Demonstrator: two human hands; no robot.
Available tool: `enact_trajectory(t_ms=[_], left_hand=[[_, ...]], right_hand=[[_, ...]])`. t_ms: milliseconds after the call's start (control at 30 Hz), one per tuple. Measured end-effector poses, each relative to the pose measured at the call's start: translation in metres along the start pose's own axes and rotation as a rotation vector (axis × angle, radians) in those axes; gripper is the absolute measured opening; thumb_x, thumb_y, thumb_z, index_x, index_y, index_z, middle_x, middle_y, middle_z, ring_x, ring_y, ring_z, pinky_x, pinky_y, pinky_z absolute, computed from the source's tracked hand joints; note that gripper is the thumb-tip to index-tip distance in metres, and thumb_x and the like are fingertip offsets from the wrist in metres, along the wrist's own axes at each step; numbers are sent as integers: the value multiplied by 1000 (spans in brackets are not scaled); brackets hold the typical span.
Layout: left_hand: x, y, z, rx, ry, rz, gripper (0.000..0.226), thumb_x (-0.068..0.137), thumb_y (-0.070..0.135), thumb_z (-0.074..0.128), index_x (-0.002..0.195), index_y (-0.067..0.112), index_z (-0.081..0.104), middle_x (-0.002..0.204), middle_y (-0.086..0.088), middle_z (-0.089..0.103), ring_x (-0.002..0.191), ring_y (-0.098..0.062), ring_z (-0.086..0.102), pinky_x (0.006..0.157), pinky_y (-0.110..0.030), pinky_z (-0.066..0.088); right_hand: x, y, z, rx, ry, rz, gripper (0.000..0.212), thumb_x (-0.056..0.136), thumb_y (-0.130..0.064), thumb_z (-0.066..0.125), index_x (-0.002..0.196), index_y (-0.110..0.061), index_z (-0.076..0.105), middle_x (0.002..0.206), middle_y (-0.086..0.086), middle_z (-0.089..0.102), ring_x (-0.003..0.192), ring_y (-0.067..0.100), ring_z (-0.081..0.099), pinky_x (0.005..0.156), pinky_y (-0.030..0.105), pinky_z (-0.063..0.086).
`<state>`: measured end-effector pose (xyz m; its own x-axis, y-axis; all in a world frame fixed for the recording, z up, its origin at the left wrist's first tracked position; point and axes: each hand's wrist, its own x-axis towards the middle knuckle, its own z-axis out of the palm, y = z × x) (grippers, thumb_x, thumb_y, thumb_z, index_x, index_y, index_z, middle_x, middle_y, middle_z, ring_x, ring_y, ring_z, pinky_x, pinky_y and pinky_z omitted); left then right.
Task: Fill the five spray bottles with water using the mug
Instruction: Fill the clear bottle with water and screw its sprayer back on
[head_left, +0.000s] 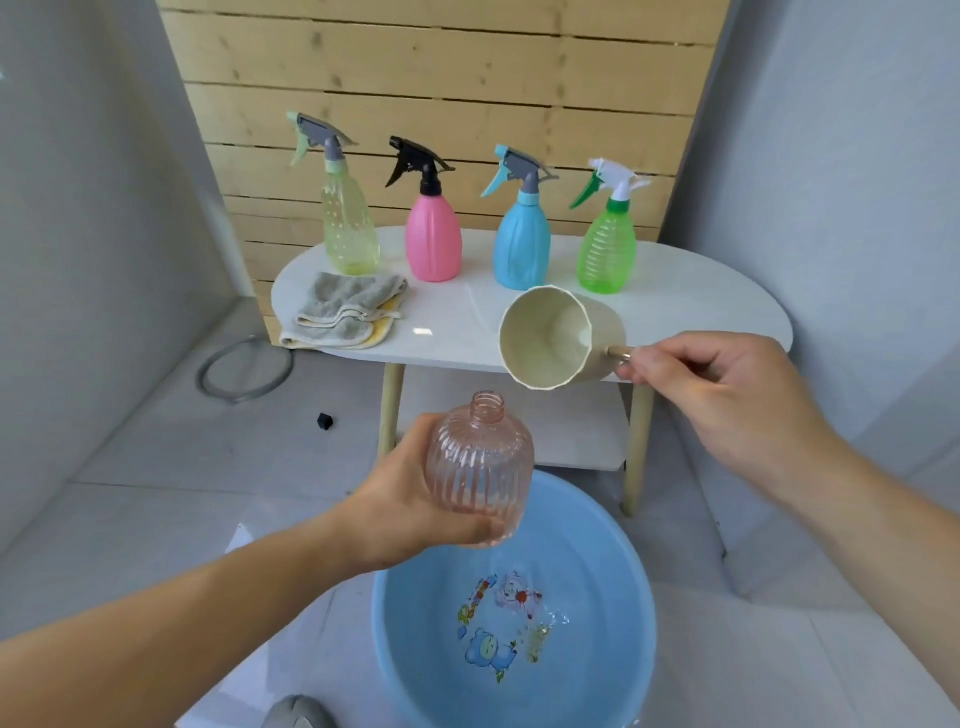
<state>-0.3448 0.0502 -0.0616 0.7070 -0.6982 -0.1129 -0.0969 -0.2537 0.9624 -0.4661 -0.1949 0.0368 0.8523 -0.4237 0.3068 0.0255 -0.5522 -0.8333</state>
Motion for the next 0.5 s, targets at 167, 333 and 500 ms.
enact_trajectory(t_ms=[167, 333, 500], left_hand=[[1, -1, 1, 35, -13, -7, 98, 47, 34, 98, 131, 36, 47, 119, 4, 69, 110, -15, 72, 89, -36, 62], [4, -3, 2, 39, -21, -17, 98, 47, 34, 98, 131, 35, 47, 119, 3, 69, 109, -15, 73, 91, -40, 63], [7, -3, 4, 52, -15, -9, 98, 47, 35, 98, 130, 38, 47, 117, 8, 70, 108, -11, 72, 92, -40, 63]], right_hand=[[-3, -6, 2, -21, -17, -100, 13, 91, -25, 68, 84, -22, 78, 85, -6, 77, 90, 17, 71, 85, 39, 52], [-1, -5, 6, -11, -29, -180, 17, 86, -29, 64, 87, -18, 77, 90, -12, 76, 98, 6, 69, 89, 24, 52], [0, -3, 7, -51, -30, -246, 10, 90, -10, 69, 87, -17, 77, 92, -13, 75, 103, 2, 67, 93, 18, 49]])
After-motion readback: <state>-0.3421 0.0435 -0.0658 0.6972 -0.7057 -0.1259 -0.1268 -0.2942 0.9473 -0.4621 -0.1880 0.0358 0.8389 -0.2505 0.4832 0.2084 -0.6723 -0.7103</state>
